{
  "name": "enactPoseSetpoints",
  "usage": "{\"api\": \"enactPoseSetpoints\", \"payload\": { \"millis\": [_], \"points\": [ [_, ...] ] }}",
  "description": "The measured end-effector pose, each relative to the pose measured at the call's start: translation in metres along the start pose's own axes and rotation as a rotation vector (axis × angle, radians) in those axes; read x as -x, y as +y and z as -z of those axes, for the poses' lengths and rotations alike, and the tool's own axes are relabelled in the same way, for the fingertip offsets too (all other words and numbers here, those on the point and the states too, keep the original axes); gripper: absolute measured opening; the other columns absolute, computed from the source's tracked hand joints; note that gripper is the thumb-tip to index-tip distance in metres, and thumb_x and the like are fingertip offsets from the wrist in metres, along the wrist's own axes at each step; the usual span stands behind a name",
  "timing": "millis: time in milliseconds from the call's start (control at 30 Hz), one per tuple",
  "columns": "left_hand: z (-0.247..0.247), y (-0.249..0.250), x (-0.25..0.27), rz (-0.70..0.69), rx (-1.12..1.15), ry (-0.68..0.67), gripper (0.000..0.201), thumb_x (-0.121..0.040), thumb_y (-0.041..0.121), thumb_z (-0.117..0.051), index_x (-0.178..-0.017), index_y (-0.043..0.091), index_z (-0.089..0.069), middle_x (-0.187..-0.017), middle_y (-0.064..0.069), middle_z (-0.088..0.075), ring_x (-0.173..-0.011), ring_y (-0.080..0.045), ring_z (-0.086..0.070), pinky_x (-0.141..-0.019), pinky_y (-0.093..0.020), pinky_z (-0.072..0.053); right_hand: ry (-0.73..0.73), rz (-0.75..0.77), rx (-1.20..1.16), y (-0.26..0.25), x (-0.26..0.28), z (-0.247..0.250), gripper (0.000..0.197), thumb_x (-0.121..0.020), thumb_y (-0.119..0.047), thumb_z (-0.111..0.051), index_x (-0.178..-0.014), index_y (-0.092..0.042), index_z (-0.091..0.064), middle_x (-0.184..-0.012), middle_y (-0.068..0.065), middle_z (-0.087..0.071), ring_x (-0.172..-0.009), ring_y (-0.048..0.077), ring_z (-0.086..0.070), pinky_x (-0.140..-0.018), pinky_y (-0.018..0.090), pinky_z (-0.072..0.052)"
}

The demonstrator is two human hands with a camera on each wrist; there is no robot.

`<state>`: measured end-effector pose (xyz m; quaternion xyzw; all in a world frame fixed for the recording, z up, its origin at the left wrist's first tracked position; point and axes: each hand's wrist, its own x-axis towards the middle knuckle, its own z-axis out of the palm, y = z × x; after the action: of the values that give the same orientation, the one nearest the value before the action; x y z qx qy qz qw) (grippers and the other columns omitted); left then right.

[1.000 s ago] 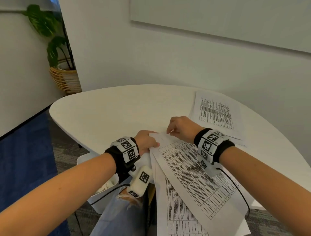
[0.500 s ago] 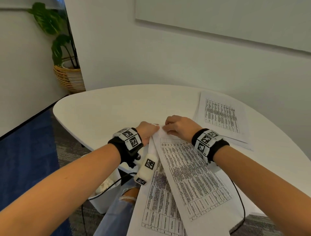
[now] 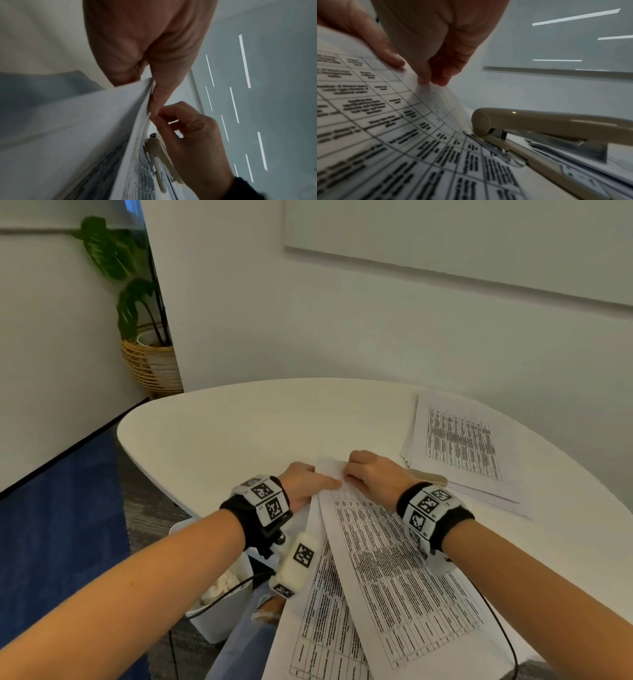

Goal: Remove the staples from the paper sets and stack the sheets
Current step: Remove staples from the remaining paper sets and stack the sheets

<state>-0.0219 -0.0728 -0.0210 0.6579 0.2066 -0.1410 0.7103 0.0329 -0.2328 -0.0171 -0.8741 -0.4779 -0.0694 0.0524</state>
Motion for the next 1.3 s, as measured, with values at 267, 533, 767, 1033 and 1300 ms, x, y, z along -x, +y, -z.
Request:
{"api": "enactPoseSetpoints", "payload": {
  "millis": [267, 533, 767, 1033, 1300],
  "points": [
    [0.000, -0.008, -0.012, -0.172, -0.216, 0.151, 0.011, -0.079, 0.016, -0.074, -0.085, 0.013, -0.065, -0.101, -0.013, -0.070, -0.094, -0.028, -0.068, -0.087, -0.044, -0.055, -0.002, -0.346, -0.298, -0.016, -0.004, -0.001, 0.013, -0.089, -0.010, -0.057, -0.090, -0.006, -0.069, -0.089, 0.003, -0.063, -0.077, 0.017, -0.054, -0.073, 0.028, -0.046],
    [-0.005, -0.007, -0.006, -0.335, -0.491, 0.252, 0.026, -0.082, 0.025, -0.071, -0.098, 0.004, -0.070, -0.099, -0.009, -0.070, -0.094, -0.023, -0.064, -0.081, -0.032, -0.052, 0.022, -0.818, -0.773, -0.017, -0.004, -0.004, 0.010, -0.080, -0.009, -0.067, -0.072, -0.004, -0.071, -0.066, 0.006, -0.066, -0.062, 0.015, -0.057, -0.061, 0.023, -0.049],
    [-0.001, 0.002, -0.006, -0.403, -0.649, 0.271, 0.010, -0.083, 0.022, -0.068, -0.086, 0.013, -0.071, -0.083, -0.004, -0.067, -0.085, -0.019, -0.062, -0.064, -0.026, -0.046, 0.089, -0.813, -1.054, -0.029, 0.008, 0.000, 0.004, -0.080, -0.001, -0.067, -0.078, 0.001, -0.071, -0.071, 0.014, -0.067, -0.063, 0.017, -0.058, -0.061, 0.023, -0.049],
    [0.014, 0.010, -0.016, -0.298, -0.504, 0.189, 0.038, -0.086, 0.028, -0.067, -0.114, 0.002, -0.063, -0.113, -0.012, -0.065, -0.106, -0.027, -0.060, -0.094, -0.041, -0.049, 0.081, -0.676, -0.591, -0.030, 0.000, 0.004, 0.010, -0.085, -0.021, -0.068, -0.075, -0.020, -0.064, -0.075, -0.003, -0.067, -0.062, 0.004, -0.056, -0.056, 0.013, -0.041],
    [0.010, 0.008, -0.012, -0.301, -0.352, 0.180, 0.031, -0.091, 0.031, -0.060, -0.100, 0.003, -0.067, -0.106, -0.016, -0.068, -0.100, -0.030, -0.064, -0.092, -0.046, -0.051, 0.158, -0.575, -0.343, -0.029, -0.016, -0.004, 0.008, -0.086, -0.017, -0.063, -0.085, -0.011, -0.069, -0.085, 0.001, -0.065, -0.075, 0.012, -0.054, -0.069, 0.020, -0.039]
  ]
}}
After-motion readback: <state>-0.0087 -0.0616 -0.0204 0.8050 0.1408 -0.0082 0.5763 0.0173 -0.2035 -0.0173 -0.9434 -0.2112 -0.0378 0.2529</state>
